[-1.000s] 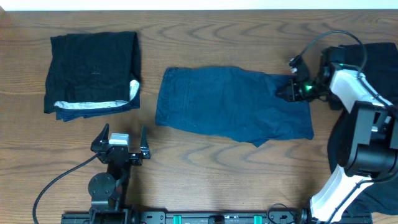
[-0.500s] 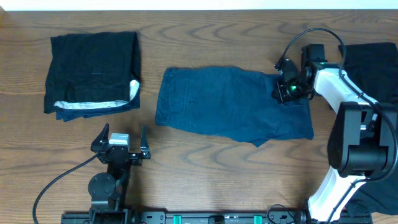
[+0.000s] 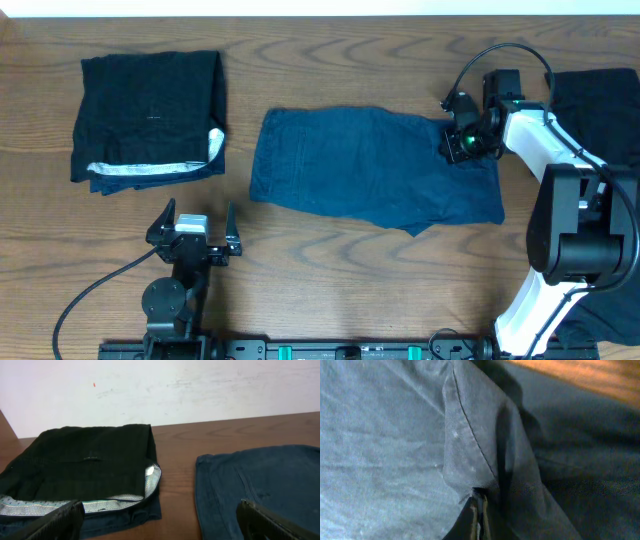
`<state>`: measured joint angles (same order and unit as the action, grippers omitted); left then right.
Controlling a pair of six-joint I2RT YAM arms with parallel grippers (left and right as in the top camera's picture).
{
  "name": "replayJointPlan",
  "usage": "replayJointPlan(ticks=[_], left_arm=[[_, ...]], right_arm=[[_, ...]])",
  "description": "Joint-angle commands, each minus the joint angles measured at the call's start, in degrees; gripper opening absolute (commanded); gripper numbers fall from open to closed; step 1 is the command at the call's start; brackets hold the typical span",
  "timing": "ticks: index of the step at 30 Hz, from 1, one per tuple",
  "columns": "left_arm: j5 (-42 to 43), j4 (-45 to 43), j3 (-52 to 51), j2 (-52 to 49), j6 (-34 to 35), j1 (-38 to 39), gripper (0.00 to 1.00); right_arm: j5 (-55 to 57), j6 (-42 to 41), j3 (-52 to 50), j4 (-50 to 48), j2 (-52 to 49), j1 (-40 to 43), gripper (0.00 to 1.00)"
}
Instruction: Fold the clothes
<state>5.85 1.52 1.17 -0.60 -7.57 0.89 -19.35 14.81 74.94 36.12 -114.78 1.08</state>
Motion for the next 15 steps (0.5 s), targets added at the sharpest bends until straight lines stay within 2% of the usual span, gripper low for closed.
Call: replayJointPlan(ticks=[1,15], left_arm=[[1.2,1.9,-0.9,0.3,-0.5,0.2,0.98],[1.2,1.9,-0.9,0.3,-0.5,0.2,0.98]], right_arm=[[0.3,0.7,0.4,-0.6,0.7,-0.5,0.11],[0.4,0.7,0.4,-1.3,0.7,-0.6,0.19]])
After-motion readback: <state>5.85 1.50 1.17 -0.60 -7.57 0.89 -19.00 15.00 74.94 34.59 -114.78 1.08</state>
